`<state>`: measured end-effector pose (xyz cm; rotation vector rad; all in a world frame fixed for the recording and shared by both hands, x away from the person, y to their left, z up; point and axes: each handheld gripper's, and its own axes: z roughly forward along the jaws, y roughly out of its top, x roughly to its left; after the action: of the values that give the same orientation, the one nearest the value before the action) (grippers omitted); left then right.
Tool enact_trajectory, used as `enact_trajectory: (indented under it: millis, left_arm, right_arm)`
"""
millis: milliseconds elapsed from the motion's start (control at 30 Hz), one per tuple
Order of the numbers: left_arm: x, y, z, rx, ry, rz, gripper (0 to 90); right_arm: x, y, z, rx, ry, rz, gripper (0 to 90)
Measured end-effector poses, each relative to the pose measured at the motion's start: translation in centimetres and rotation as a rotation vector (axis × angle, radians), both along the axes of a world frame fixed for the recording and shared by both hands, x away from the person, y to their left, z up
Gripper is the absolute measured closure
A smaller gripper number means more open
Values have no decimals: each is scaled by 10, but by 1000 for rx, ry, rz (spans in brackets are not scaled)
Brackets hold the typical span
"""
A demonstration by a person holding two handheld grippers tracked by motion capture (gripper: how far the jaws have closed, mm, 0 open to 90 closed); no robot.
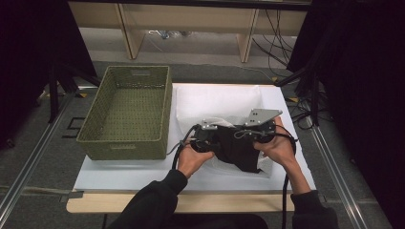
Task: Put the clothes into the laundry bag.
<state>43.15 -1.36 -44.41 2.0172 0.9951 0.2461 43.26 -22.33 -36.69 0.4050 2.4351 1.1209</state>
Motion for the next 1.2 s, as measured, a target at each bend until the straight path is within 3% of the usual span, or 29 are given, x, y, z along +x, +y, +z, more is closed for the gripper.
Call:
enact_trajectory:
  millis: [67, 133, 233, 333, 400, 733, 800, 833, 900, 933, 967, 1033, 1100, 1133, 1200]
  left_arm:
    - [-8, 7, 1, 48, -25, 4, 529]
    - [-13, 14, 0, 61, -21, 8, 495]
    - [-14, 18, -3, 59, -19, -22, 604]
    - [-6, 10, -8, 20, -13, -13, 775]
    - [-2, 2, -10, 19, -30, -9, 841]
    - [18, -16, -2, -19, -68, 45, 874]
    - [16, -20, -1, -6, -80, 19, 870]
    - [15, -18, -2, 33, -74, -14, 866]
    - [16, -15, -5, 49, -72, -22, 859]
    - [16, -16, -8, 1, -68, 8, 857]
    - [17, -14, -9, -10, -60, -7, 857]
    - [18, -16, -8, -24, -60, 2, 856]
    - [20, -16, -7, -15, -56, -34, 855]
    - [20, -18, -7, -9, -69, -21, 855]
    - [25, -18, -8, -37, -69, 18, 856]
  right_arm:
    - [0, 0, 1, 2, 1, -4, 900]
    - [-1, -1, 1, 4, -1, -4, 900]
    - [0, 0, 1, 0, -3, 5, 900]
    - [-1, 3, 1, -4, -9, 12, 900]
    - [-3, 5, 3, -1, -13, 18, 900]
    - [-4, 2, 6, 8, -16, 20, 900]
    - [-4, 1, 6, 19, -15, 13, 900]
    - [-4, 0, 6, 22, -17, 12, 900]
    - [-3, 0, 5, 29, -26, 4, 900]
    - [-1, -1, 5, 31, -44, 5, 900]
    - [-2, 0, 4, 44, -24, -8, 900]
    - [-1, 2, 2, 45, -16, 6, 900]
    - [0, 4, 2, 45, -20, 7, 900]
    - [-1, 4, 2, 49, -16, -1, 900]
    - [-1, 3, 4, 47, -40, 17, 900]
